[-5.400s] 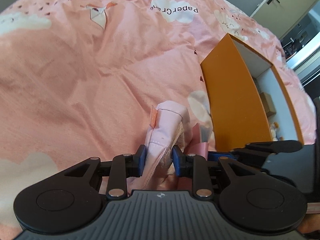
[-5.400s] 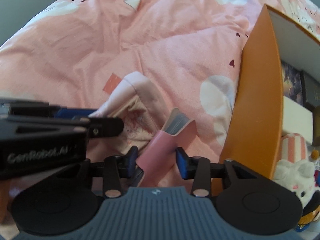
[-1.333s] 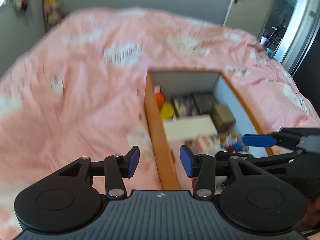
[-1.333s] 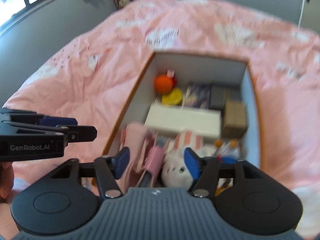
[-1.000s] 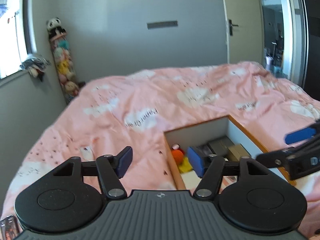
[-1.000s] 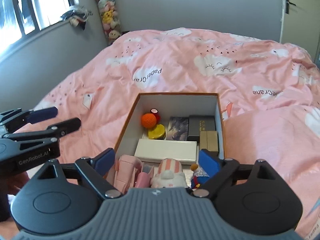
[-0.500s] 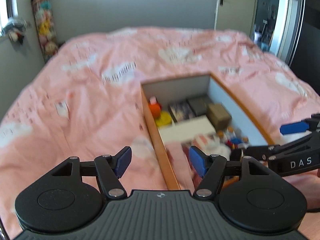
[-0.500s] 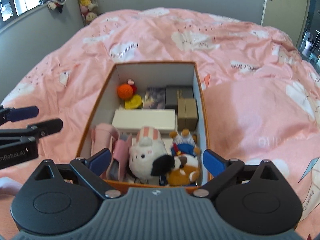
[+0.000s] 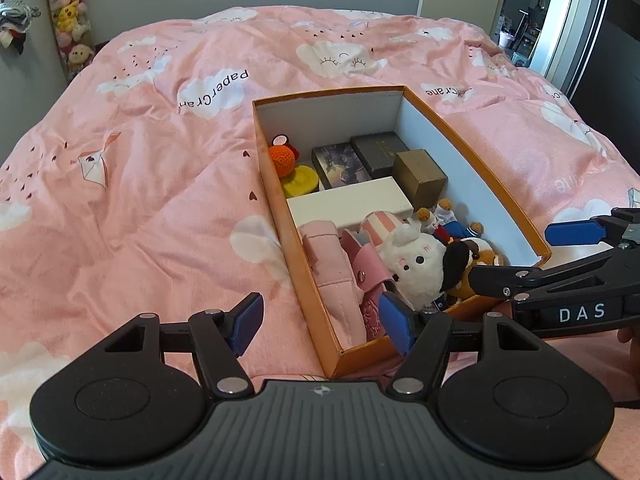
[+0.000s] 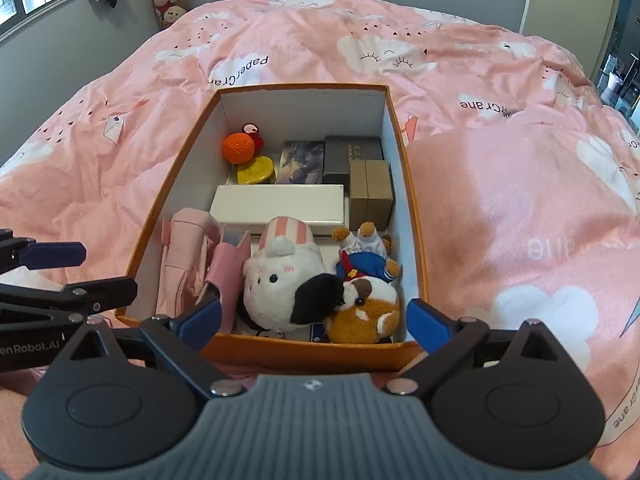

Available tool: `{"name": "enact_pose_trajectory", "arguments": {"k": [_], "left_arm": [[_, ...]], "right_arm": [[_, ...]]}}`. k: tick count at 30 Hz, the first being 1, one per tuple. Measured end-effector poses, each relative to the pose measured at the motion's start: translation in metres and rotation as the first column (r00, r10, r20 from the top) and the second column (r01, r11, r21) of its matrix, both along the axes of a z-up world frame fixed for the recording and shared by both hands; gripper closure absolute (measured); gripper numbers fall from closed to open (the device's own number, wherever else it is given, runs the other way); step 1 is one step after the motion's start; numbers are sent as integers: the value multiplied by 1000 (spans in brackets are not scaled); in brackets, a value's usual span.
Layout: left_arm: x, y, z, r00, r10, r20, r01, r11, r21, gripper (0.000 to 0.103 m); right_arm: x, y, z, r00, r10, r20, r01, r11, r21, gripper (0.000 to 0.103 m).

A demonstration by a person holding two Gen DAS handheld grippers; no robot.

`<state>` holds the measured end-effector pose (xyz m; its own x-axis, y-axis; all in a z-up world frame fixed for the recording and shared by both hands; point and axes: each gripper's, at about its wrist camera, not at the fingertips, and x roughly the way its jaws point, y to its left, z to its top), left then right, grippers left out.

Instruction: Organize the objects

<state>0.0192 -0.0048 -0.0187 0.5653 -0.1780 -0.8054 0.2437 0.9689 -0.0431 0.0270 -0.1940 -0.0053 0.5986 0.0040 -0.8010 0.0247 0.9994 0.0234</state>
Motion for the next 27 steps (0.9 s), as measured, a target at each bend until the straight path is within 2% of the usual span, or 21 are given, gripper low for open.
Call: {"name": "enact_pose_trajectory", "arguments": {"k": [27], "left_arm": [[2, -3, -2, 1000, 2, -17, -2, 1000, 17, 25]], "right_arm": [[-2, 2, -2, 1000, 17, -11, -17, 1000, 14, 4]]}}
